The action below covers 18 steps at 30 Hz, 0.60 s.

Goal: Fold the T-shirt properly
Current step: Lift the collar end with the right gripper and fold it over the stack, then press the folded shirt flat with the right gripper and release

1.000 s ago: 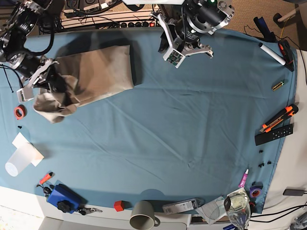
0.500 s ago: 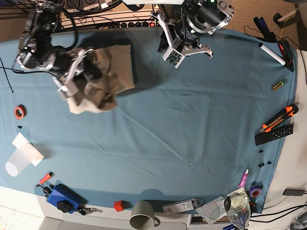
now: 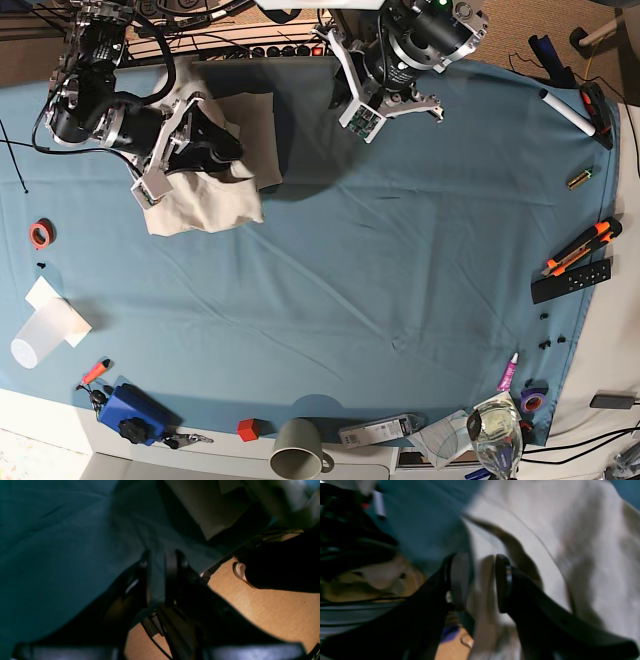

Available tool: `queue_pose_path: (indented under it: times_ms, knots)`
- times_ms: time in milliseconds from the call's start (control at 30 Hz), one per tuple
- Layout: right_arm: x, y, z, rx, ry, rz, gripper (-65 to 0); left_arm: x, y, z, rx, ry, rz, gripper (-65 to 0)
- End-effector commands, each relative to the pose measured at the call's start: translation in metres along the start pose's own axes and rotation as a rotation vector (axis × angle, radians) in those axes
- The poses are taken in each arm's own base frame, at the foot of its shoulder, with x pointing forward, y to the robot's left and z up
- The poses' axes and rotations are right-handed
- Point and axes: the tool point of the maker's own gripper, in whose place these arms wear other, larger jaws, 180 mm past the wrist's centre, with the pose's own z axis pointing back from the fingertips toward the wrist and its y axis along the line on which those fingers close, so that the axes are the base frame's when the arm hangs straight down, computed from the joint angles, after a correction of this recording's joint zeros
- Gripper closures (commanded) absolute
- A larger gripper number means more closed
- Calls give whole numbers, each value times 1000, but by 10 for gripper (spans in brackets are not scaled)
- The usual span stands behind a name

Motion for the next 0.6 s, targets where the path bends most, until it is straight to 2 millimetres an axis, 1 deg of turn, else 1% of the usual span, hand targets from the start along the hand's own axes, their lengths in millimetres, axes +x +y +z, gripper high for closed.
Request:
queue_pose_path:
  times_ms: [0,100,167,200,267,333,400,467,567]
  knots:
    - [20,11,5,34,-64,46,-190,7,-4,3,-10,-36,9,-88]
    - [32,23,9,29,-82,115,-189,6,-4,4,-11,-32,11,-88]
    - [38,23,14,-11,-82,160,-189,6,-4,4,-11,-31,12,-88]
    - [39,20,18,-46,-76,179,-189,6,-4,4,-11,-31,12,-88]
    - [37,3,27,-142,-53,193,-189,6,-4,4,-11,-31,11,-88]
    - [41,-17,37,-249,-67,200,-189,6,-4,4,-11,-32,11,-88]
    - [42,-36,44,-336,-78,198,-189,7,-4,4,-11,-39,12,-88]
    - [35,-49,42,-352,-74,162,-184,8,-5,4,-12,-42,15,-88]
    - [16,-65,32,-331,-39,75,-176,9,-5,3,-13,-43,17,-88]
